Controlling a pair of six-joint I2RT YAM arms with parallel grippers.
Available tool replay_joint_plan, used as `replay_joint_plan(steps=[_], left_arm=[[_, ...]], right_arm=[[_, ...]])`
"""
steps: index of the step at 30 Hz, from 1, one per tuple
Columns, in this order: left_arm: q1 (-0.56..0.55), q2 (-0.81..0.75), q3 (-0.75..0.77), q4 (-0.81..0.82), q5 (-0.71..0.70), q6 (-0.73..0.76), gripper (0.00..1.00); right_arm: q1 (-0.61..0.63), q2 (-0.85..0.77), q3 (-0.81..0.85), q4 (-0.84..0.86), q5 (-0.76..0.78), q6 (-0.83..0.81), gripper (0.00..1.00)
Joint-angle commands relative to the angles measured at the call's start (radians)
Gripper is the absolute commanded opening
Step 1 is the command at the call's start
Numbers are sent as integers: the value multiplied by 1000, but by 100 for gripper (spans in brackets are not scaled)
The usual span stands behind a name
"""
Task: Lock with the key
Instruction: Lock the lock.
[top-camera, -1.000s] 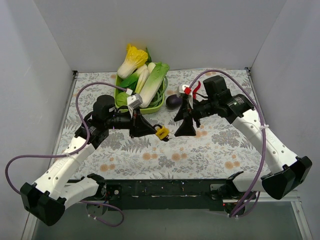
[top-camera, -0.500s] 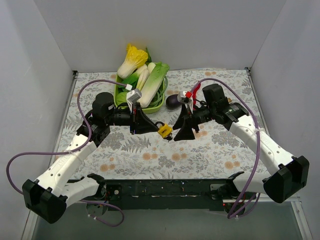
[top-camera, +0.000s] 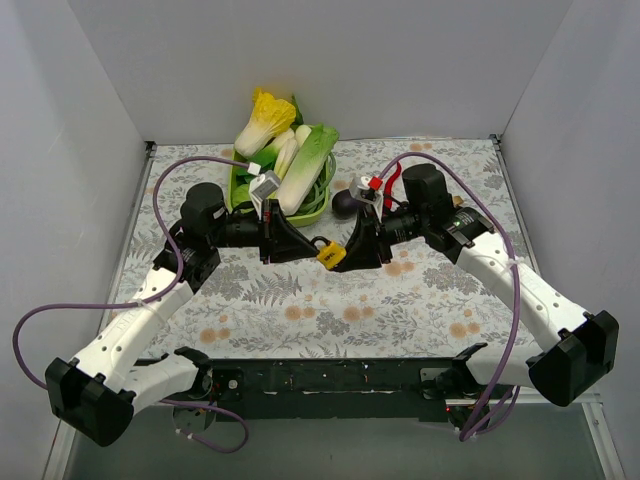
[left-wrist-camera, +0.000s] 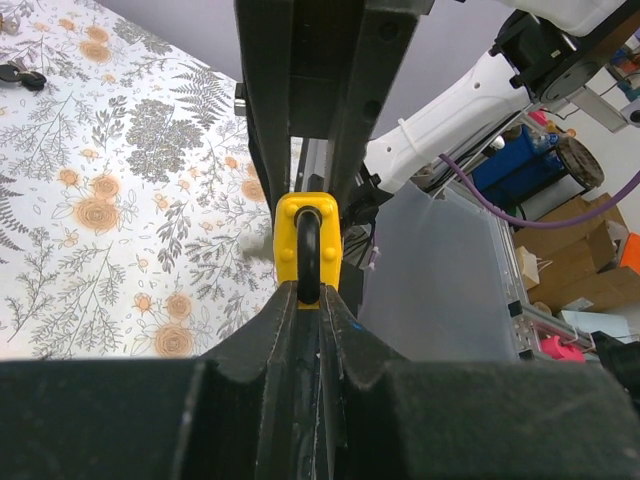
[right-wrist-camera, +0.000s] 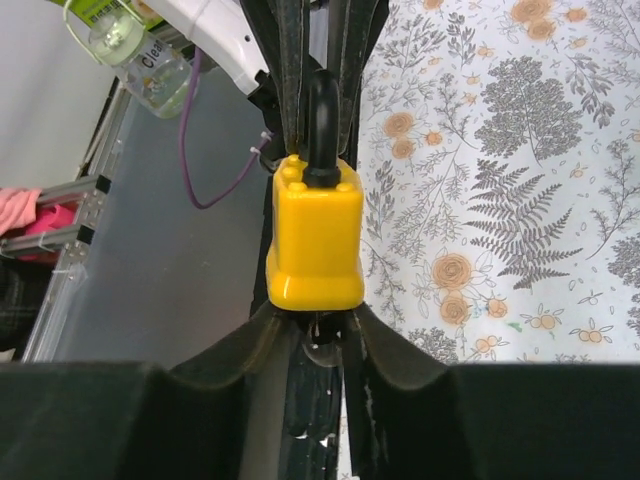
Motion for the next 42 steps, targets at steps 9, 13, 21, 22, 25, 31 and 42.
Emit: replay_joint_plan(steps=[9,13,21,22,25,31,42], left_arm=[[6,4,48,-89,-27,70,32],[6,15,82,-126,-35,124,54],[6,22,57,-121,14,132,48],[6,18,53,-123,18,132,50],[6,8,45,-170,19,167,51],[5,17,37,-172,22,182,46],[6,51,26,-85,27,98,0]], right_arm=[[3,-5,11,0,-14,10,1],[5,-14,5,0,-6,4,1],[3,-14,2,9,-3,3,1],[3,-15,2,7,-4,4,1],[1,-14,1,3,-9,4,1],[3,-14,-4,19,-24,18,1],[-3,-17,-16,-13,-18,-2,1]])
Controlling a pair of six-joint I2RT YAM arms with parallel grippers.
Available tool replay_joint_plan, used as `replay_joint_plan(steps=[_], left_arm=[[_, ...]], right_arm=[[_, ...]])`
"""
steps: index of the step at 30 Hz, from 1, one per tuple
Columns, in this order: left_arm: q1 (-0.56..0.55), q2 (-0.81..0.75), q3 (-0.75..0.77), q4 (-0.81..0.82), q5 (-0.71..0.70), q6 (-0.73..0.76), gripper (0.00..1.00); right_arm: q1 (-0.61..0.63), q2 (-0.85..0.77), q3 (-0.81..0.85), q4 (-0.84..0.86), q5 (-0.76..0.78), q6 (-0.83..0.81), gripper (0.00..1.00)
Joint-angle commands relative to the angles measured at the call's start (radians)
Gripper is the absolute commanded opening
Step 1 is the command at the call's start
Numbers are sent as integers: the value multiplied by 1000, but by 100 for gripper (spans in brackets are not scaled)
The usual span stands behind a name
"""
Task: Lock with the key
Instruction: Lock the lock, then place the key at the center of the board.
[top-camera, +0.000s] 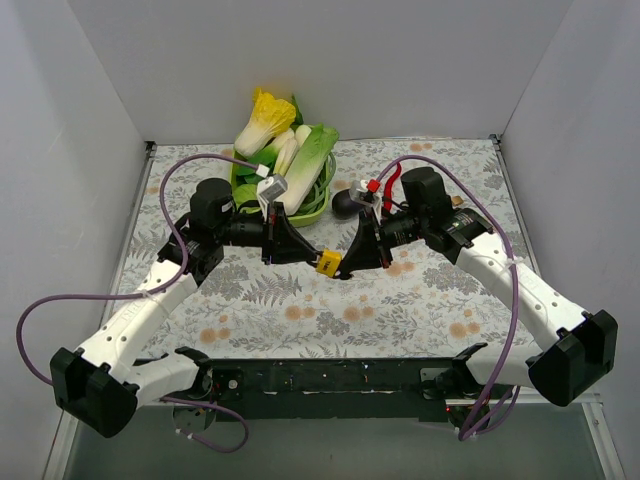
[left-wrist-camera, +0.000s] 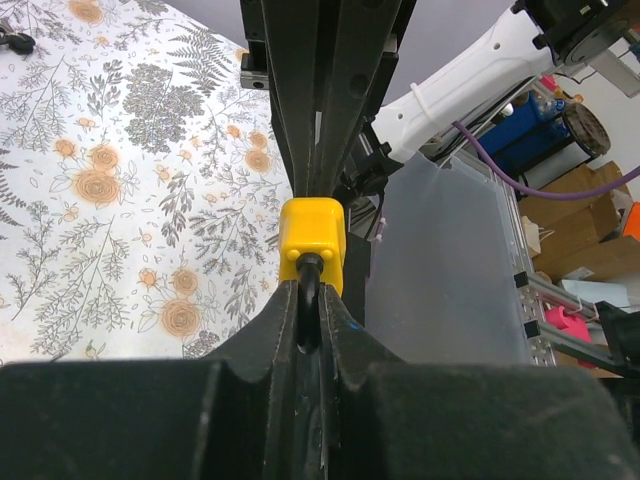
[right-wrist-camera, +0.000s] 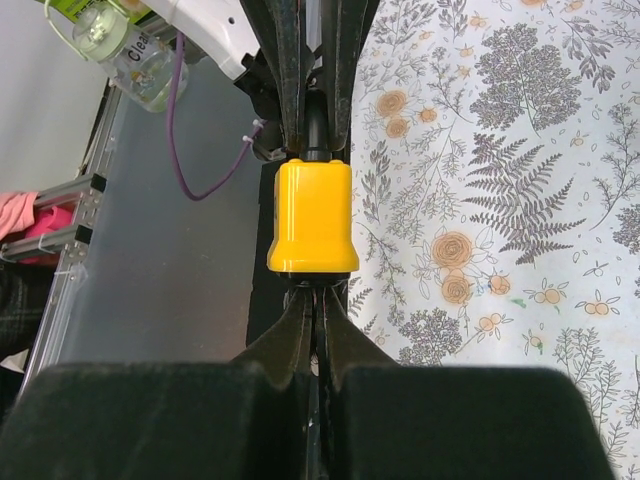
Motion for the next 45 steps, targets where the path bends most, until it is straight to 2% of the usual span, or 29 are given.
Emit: replay_joint_plan(steps=[1,6,9,13,14,15,17,18,19,21,23,24,28,33,45], left_arm=[[4,0,-12,42,-36,-54,0],[128,17,-39,117,-2,-102,0],[174,51,-32,173,27,-131,0],[196,88,0,200,27,-133,0],[197,95,8,194,25,-130,0],[199,95,10,185,25,-121,0],[199,91,2,179,24,-116,0],[199,85,-1,185,19,-121,0],[199,85,-7,185,10,-133,0],[199,82,-13,184,4,-133,0],[199,80,-18,180,-17,-133,0],[199,80,-21,180,-21,-130,0],[199,82,-19,177,-39,-128,0],[199,75,-19,150,-57,-111,0],[197,45,-79,142,-85,-121,0]], right_arm=[[-12,-14,0,5,-40,-21,1],[-123,12,-14,-214,-83,-174,1],[-199,35,-33,-390,-112,-310,1],[-300,63,-72,-512,-113,-424,1],[-342,73,-73,-552,-106,-459,1],[-442,89,-70,-592,-82,-505,1],[-555,155,-51,-739,-51,-666,1],[-665,176,-29,-761,-12,-683,1],[-711,214,-23,-765,18,-682,1],[-835,244,-12,-756,96,-674,1],[-888,270,-11,-671,177,-619,1],[-928,281,-11,-632,276,-593,1],[-1005,314,-41,-445,444,-530,1],[-1023,325,-124,-226,610,-464,1],[-1028,469,-124,-101,685,-392,1]])
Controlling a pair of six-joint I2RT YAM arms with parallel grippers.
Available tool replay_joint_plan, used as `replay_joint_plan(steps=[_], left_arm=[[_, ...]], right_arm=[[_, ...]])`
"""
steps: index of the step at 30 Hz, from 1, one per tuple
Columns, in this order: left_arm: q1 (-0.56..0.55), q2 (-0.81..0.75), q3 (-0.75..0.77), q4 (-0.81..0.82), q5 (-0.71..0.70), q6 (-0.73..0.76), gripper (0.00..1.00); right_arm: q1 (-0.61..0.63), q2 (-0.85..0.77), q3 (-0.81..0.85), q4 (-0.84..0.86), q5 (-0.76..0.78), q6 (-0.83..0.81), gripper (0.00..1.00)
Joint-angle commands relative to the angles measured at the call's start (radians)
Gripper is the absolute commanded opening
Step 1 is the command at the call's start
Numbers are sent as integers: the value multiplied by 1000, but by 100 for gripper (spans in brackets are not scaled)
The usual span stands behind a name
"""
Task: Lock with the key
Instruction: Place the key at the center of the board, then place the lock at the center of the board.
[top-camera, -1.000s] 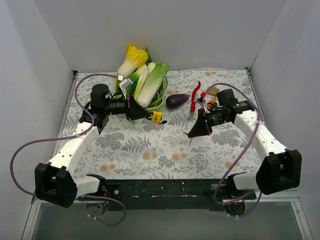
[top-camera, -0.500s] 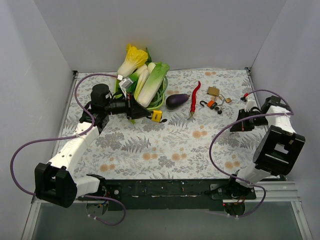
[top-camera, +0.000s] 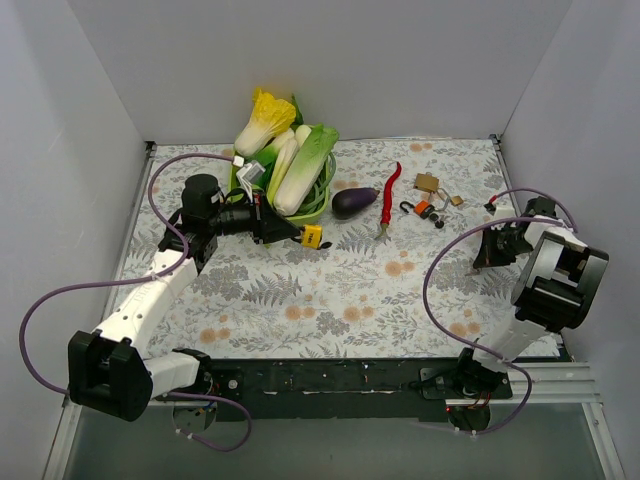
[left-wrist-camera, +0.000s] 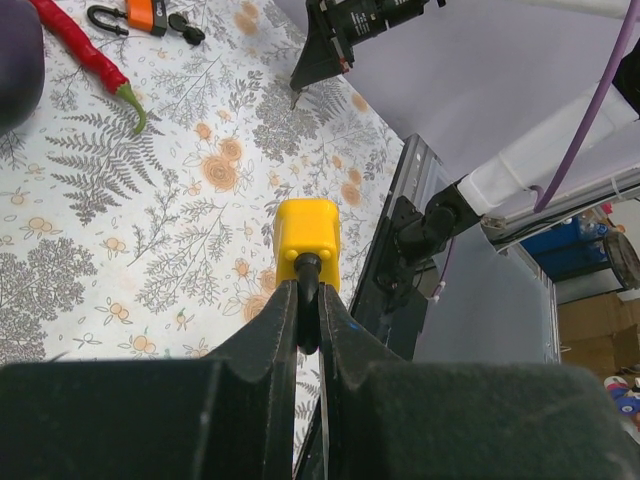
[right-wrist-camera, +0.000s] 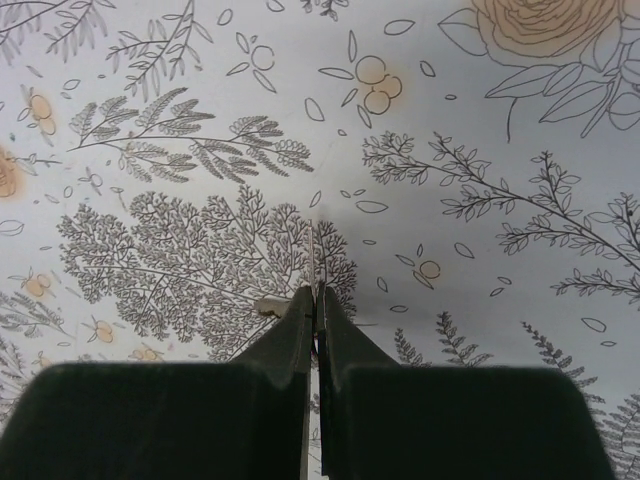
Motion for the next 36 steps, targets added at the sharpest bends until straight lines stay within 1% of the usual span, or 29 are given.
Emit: replay_joint_plan(steps=[1,2,3,5,6,7,8,9,12,13,15,16,17,18,19,20,21,22,23,24,25,26,27,28,29,31,32,34,36], left_arm=[[1,-46,-11,15,0,0,0],[1,-46,-11,13,2,0,0],[0,-43,-12,12,3,-1,0],[0,-41,-12,6,5,0,0],[0,-40,-14,2,6,2,0],[0,-38,-14,-1,8,2,0],[-2,-37,-14,-5,11,-1,0],[-3,-37,-12,-7,14,-4,0],[-8,-38,-5,-13,34,-29,0],[-9,-38,3,-16,44,-32,0],[-11,-46,9,-27,87,-38,0],[-11,-49,15,-27,106,-39,0],[-12,-53,19,-31,151,-43,0],[-14,-55,20,-33,173,-50,0],[-15,-55,23,-36,199,-53,0],[-25,-53,31,-44,221,-55,0],[-31,-52,37,-47,268,-65,0],[-45,-52,40,-50,288,-75,0],[-52,-50,54,-51,307,-84,0],[-61,-46,60,-51,343,-95,0],[-72,-44,66,-51,363,-110,0],[-94,-43,78,-51,386,-113,0],[-106,-43,81,-50,400,-118,0],[-118,-43,86,-51,429,-127,0],[-123,-43,89,-50,439,-130,0],[-134,-49,95,-33,471,-138,0],[-137,-50,98,-24,480,-136,0],[-143,-46,104,-14,495,-135,0],[-149,-40,108,-7,512,-139,0]], right_arm=[[-3,51,16,59,30,26,2],[-3,57,19,61,35,28,5],[-3,68,22,61,36,29,12],[-3,72,33,46,32,29,21],[-3,72,36,37,29,28,27],[-3,65,39,30,24,22,40],[-3,57,47,21,16,16,45],[-3,34,52,3,12,-6,55],[-3,-32,88,-54,-37,-70,69],[0,-49,102,-80,-62,-93,70],[9,-99,159,-141,-172,-154,73],[17,-115,177,-222,-218,-229,75],[41,-133,200,-268,-319,-278,76],[61,-173,234,-320,-364,-320,79],[84,-199,249,-391,-405,-402,80],[148,-226,259,-419,-468,-434,80],[187,-295,254,-425,-491,-458,82],[227,-337,242,-389,-508,-466,83],[317,-380,228,-355,-525,-449,84],[366,-471,207,-314,-527,-431,87],[414,-518,166,-256,-525,-410,89],[515,-561,142,-174,-522,-373,91],[561,-636,125,-136,-519,-360,94],[607,-665,103,-110,-520,-350,95],[694,-691,95,-86,-513,-336,96],[779,-747,84,-37,-498,-298,96],[849,-760,79,-25,-481,-285,96],[911,-788,78,4,-470,-258,96],[1000,-811,70,33,-430,-251,96]])
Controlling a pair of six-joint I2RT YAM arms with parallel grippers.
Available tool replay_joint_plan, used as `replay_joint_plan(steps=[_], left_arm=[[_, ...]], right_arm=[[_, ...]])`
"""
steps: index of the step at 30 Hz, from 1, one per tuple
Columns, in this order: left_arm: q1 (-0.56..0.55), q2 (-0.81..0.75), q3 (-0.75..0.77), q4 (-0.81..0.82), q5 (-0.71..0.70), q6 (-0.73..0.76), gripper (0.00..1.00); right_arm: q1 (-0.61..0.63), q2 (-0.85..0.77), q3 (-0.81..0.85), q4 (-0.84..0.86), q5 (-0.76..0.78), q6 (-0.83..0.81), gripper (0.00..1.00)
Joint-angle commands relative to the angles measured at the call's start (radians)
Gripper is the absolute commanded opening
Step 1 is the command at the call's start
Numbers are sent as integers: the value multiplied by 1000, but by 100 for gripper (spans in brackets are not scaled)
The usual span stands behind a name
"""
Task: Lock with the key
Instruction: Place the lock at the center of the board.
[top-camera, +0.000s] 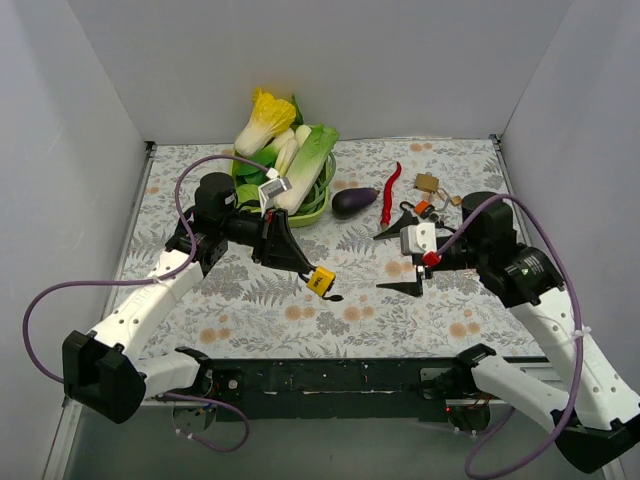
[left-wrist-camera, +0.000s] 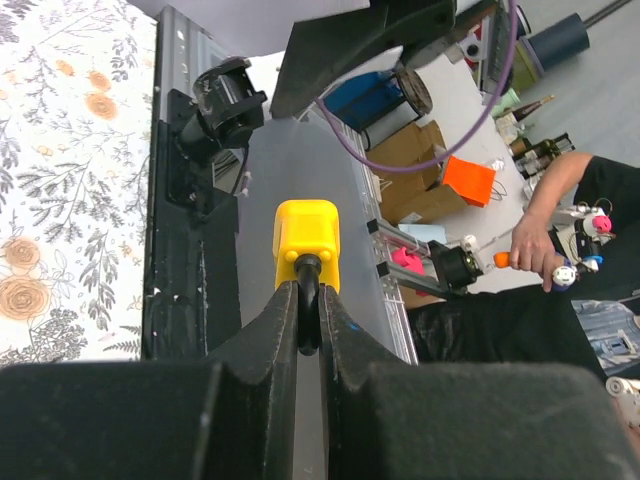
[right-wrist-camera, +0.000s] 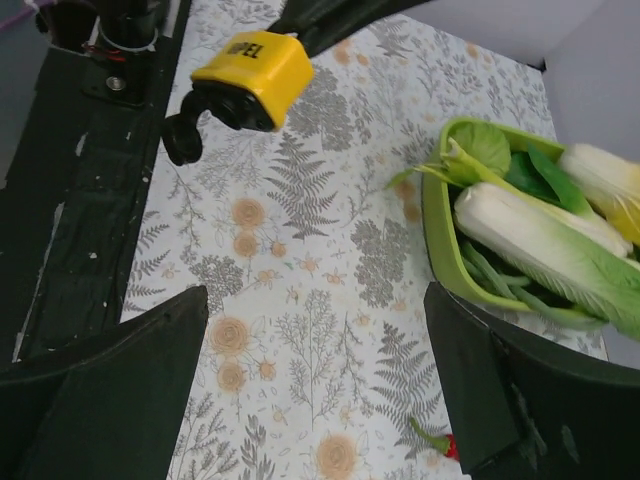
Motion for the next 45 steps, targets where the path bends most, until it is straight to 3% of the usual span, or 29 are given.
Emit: replay_joint_plan(steps=[1,8,17,21,26,30,45], left_arm=[[-18,-30,55,41,94,-19,0],[-28,-7,60,124,94,-82,0],[-46,-5,47,199,91,-131,0],[-52,-10,35,202,91,-136,0],[-57,-10,29,204,95,-138,0],[-60,-4,29,208,94,-141,0],[-84,0,-2,213,40,-150,0]], right_arm=[[144,-26,-28,120,61,52,96],[406,-33,-67,243,224,120,97],[557,-7,-114,401,386,148,95],[575,-1,-110,430,409,141,83],[589,-10,-112,400,400,70,75],[600,-18,-113,374,404,24,63],[609,23,-57,372,372,99,56]])
